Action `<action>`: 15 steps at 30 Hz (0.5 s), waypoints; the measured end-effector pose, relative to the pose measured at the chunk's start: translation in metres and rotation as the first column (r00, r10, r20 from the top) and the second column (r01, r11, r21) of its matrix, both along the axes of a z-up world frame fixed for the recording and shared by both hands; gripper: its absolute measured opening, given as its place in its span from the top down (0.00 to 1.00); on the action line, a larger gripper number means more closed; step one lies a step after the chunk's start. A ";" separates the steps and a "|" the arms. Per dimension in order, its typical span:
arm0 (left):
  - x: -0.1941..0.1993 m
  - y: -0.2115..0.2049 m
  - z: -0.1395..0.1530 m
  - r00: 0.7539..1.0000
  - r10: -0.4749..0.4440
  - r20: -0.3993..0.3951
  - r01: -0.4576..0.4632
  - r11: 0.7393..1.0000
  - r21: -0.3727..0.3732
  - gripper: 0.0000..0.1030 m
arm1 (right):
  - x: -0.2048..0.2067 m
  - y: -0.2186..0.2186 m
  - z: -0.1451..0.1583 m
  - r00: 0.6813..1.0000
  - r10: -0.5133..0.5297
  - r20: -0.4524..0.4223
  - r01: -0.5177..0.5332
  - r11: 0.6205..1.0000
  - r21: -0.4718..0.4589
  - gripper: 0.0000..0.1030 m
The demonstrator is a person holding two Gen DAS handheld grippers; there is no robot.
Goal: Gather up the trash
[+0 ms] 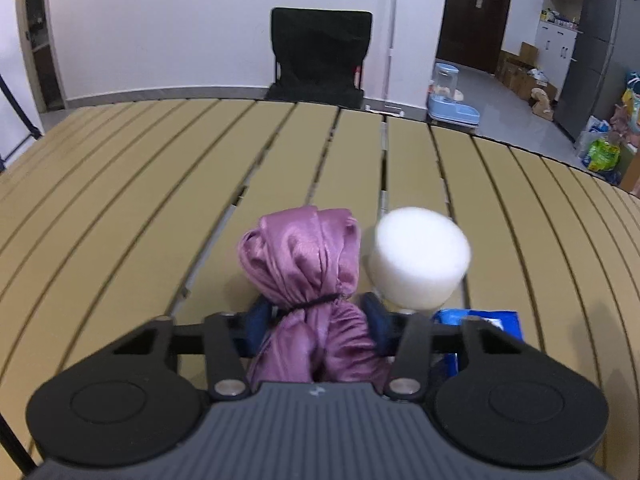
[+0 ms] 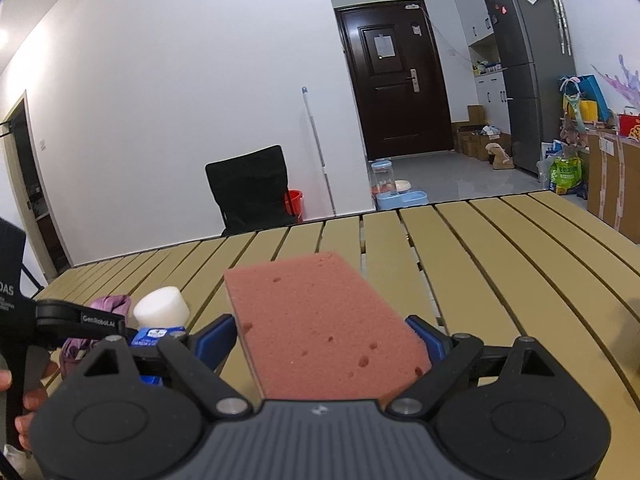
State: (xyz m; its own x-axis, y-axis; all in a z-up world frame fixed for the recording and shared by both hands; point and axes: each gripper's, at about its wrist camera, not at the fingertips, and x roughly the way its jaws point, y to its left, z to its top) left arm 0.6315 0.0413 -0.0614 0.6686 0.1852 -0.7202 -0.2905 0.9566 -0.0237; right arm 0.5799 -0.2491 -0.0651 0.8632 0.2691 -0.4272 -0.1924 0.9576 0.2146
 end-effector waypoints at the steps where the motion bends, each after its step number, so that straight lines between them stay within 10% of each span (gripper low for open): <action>1: -0.001 0.002 0.001 1.000 -0.005 0.005 0.005 1.000 -0.003 0.63 | -0.002 0.002 0.001 1.000 0.006 0.003 -0.006 1.000 -0.001 0.12; 15: -0.086 0.015 0.051 0.998 0.017 0.058 -0.018 1.000 0.008 0.64 | -0.057 0.016 0.029 0.997 0.064 0.045 -0.065 0.998 0.025 0.12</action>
State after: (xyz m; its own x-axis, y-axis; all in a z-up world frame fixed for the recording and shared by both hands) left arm 0.5456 0.0563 -0.0105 0.7060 0.2035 -0.6783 -0.3058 0.9515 -0.0328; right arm 0.5231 -0.2330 -0.0365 0.8615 0.3358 -0.3808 -0.2638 0.9369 0.2295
